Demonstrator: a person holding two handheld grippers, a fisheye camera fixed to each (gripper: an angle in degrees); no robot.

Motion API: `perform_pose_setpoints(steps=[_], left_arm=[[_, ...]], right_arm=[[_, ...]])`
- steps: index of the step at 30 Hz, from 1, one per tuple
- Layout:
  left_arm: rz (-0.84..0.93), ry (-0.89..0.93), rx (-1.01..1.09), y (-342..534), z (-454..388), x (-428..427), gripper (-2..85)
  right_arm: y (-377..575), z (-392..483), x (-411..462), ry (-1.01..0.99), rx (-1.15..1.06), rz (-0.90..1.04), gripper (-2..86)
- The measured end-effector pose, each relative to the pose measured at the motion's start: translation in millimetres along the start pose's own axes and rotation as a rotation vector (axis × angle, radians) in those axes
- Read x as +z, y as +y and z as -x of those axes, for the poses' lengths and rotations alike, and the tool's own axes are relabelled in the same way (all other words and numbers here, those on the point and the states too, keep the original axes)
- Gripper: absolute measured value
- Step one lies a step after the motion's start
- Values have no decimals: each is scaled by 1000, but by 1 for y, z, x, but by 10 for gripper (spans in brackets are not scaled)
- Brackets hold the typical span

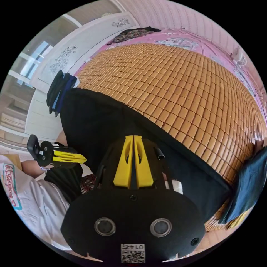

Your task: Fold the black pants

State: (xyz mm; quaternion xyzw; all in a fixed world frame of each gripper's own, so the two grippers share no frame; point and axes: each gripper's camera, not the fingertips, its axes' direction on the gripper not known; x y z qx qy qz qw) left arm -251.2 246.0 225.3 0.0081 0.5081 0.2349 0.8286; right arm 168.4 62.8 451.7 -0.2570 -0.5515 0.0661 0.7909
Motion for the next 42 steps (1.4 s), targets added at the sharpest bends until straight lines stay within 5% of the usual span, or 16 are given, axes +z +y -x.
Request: perform_pose_setpoints(steps=[7, 14, 18, 27, 36, 42], left_arm=[[8, -32, -205, 10, 42, 0, -10], [-7, -53, -347, 4, 70, 0, -10], [46, -95, -367, -4, 79, 18, -10], [91, -99, -398, -8, 93, 35, -10], [25, -217, -499, 10, 134, 4, -10], [64, -30, -453, 10, 144, 26, -10]], right_arm=[[273, -154, -126, 148, 780, -226, 116], [400, -220, -146, -153, 1100, -447, 158], [423, -235, -153, -317, 1101, -517, 119], [461, -212, -209, -283, 1020, -543, 16], [422, -147, -317, -384, 569, -847, 8], [409, -134, -383, -428, 460, -1045, 7]])
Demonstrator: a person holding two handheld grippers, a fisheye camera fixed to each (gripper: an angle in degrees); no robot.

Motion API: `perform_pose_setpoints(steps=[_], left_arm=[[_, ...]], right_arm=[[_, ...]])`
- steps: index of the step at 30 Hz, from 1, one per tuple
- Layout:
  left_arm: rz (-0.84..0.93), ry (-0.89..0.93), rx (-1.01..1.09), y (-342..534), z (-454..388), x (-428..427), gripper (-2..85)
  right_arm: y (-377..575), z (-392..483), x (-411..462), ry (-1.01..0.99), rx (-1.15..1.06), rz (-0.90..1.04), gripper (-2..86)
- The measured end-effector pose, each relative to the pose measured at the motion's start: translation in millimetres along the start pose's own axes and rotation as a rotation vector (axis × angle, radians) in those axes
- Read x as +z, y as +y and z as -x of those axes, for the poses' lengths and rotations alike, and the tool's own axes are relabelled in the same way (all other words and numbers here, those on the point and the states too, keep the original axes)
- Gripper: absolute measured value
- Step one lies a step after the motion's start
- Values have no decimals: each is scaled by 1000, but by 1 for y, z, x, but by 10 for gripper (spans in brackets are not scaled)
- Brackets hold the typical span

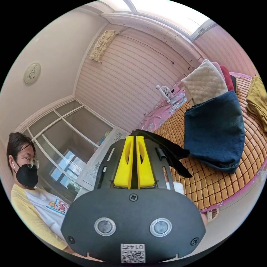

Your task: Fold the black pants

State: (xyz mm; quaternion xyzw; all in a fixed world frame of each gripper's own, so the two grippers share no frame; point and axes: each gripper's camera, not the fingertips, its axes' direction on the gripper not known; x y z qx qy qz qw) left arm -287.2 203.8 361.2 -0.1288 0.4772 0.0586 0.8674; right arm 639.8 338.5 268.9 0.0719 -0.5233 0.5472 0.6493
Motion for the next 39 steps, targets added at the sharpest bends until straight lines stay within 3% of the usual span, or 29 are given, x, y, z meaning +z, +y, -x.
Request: perform_pose_setpoints(steps=[8, 12, 15, 19, 23, 24, 31, 35, 39], left_arm=[[105, 188, 387, -24, -130, 54, -10], [65, 318, 425, -18, -155, 49, -10], [-4, 346, 422, 1, -137, 20, -10], [-75, 285, 333, 33, -86, -15, -10], [-120, 233, 195, 64, -32, -38, -10], [-132, 226, 170, 70, -23, -41, -9], [-172, 238, 155, 72, -26, -38, 1], [-198, 243, 211, 62, -53, -27, 53], [-160, 133, 250, 50, -79, -5, 74]], right_arm=[[-43, 115, -42, -12, -295, -167, 7], [-34, 179, 1, -42, -445, -61, 8], [1, 223, 87, -88, -565, 201, 10], [128, 242, 247, -157, -640, 732, 18], [299, 189, 379, 52, -605, 1232, 45], [316, 185, 388, 83, -626, 1263, 48], [338, 153, 438, 189, -489, 1195, 60], [340, 147, 484, 263, -471, 1155, 75], [357, 154, 542, 354, -519, 1142, 125]])
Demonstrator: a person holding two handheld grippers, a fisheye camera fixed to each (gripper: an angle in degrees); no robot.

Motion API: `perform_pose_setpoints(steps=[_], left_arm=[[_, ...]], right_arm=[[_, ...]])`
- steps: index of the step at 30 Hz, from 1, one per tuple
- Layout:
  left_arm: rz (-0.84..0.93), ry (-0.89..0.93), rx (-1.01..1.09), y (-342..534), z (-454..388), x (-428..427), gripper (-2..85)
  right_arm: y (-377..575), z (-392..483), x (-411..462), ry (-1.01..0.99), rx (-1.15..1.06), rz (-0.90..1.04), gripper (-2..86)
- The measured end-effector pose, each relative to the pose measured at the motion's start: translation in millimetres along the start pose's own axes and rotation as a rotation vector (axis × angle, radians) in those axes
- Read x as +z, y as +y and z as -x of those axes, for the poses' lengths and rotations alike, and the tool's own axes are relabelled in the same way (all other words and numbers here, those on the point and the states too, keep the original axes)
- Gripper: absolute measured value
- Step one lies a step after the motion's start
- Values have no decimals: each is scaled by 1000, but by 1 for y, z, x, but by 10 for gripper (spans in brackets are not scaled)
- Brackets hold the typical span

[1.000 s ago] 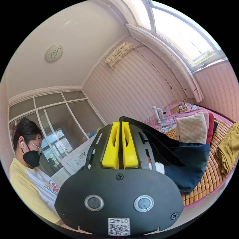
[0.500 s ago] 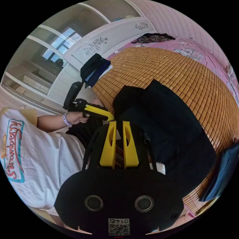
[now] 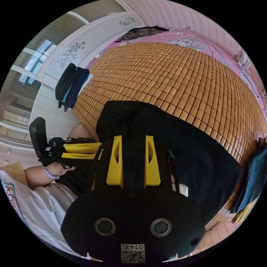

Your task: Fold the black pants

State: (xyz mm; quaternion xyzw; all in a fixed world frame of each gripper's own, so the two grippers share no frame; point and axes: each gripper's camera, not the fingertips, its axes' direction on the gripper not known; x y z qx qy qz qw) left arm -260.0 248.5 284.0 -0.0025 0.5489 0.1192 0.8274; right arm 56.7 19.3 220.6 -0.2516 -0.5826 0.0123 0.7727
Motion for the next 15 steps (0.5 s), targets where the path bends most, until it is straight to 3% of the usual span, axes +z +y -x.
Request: perform_pose_setpoints(steps=[3, 6, 9, 11, 15], left_arm=[[81, -60, 39, -2, -7, 24, 72], [125, -101, 87, 4, -13, 44, 72], [113, -123, 107, 9, -21, 47, 72], [100, -118, 107, 12, -23, 49, 72], [81, -78, 113, 20, -26, 51, 80]], right_arm=[[-34, 15, 32, 157, -2, -8, 146], [-54, 10, 81, 267, -2, 129, 141], [-57, -3, 85, 235, 16, 109, 114], [-49, -24, 75, 98, 57, 41, 34], [-33, -51, 68, -22, 107, -21, 10]])
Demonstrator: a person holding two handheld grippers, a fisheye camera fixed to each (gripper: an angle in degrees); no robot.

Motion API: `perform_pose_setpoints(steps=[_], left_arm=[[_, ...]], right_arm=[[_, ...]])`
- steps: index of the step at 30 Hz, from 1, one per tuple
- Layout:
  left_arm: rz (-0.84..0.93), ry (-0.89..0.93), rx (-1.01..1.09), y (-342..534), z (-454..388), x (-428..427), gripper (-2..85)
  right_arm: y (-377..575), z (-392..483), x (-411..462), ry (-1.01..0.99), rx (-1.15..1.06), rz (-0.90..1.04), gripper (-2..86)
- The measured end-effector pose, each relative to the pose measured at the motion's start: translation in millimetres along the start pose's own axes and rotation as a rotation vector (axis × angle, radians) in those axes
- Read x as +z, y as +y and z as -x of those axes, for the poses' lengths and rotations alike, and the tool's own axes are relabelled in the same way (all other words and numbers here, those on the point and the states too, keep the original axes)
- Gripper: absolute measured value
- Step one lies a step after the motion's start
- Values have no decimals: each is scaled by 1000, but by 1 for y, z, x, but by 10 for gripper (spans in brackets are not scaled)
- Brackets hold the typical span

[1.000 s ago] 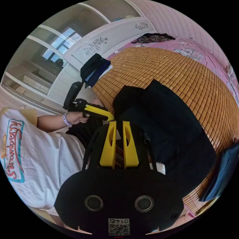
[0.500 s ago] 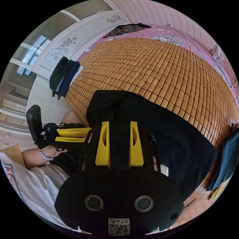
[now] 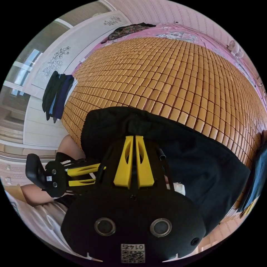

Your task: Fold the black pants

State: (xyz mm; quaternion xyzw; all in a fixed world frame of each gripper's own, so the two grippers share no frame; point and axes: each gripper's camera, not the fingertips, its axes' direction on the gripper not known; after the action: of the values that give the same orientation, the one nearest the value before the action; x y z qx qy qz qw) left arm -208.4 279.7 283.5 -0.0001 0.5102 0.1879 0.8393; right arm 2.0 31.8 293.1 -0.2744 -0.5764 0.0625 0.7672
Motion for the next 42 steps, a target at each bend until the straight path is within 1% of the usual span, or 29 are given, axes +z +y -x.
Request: perform_pose_setpoints(steps=[6, 8, 10, 13, 18, 19, 20, 22, 26, 29, 33, 38, 40, 42], left_arm=[[-31, -31, 24, 9, -13, -4, 87], [-15, -63, 15, 10, -15, 2, 94], [11, -65, -7, 10, -16, 11, 97], [10, -86, -13, 12, -23, 16, 98], [13, -87, -24, 16, -28, 27, 98], [13, -87, -22, 17, -29, 28, 98], [15, -89, -20, 17, -30, 29, 97], [16, -94, -16, 18, -33, 33, 94], [43, -168, 46, 18, -48, 43, 78], [40, -173, 76, 20, -60, 46, 39], [-38, -203, 123, 28, -77, 33, -5], [-168, -153, 212, 35, -99, 8, -9], [-201, -148, 246, 35, -107, 1, -10], [-217, -106, 248, 32, -109, -6, -10]], right_arm=[[20, -25, -16, -77, 4, -106, 13], [23, -32, -22, -111, 19, -173, 23], [21, -35, -23, -109, 37, -199, 37], [13, -33, -13, -54, 43, -147, 68], [-8, -10, 27, 90, -56, -4, 129], [-12, -6, 39, 156, -67, 40, 126], [-13, 0, 40, 238, -94, 21, 118], [-13, -2, 41, 254, -103, 25, 99], [2, -43, 24, 80, 1, -26, 31], [13, -57, 13, 33, 0, -41, 15], [32, -64, -13, -10, -37, -120, 8], [71, -89, -67, -127, 3, -297, 6], [82, -95, -86, -156, -1, -348, 6], [89, -98, -103, -161, -13, -372, 6]])
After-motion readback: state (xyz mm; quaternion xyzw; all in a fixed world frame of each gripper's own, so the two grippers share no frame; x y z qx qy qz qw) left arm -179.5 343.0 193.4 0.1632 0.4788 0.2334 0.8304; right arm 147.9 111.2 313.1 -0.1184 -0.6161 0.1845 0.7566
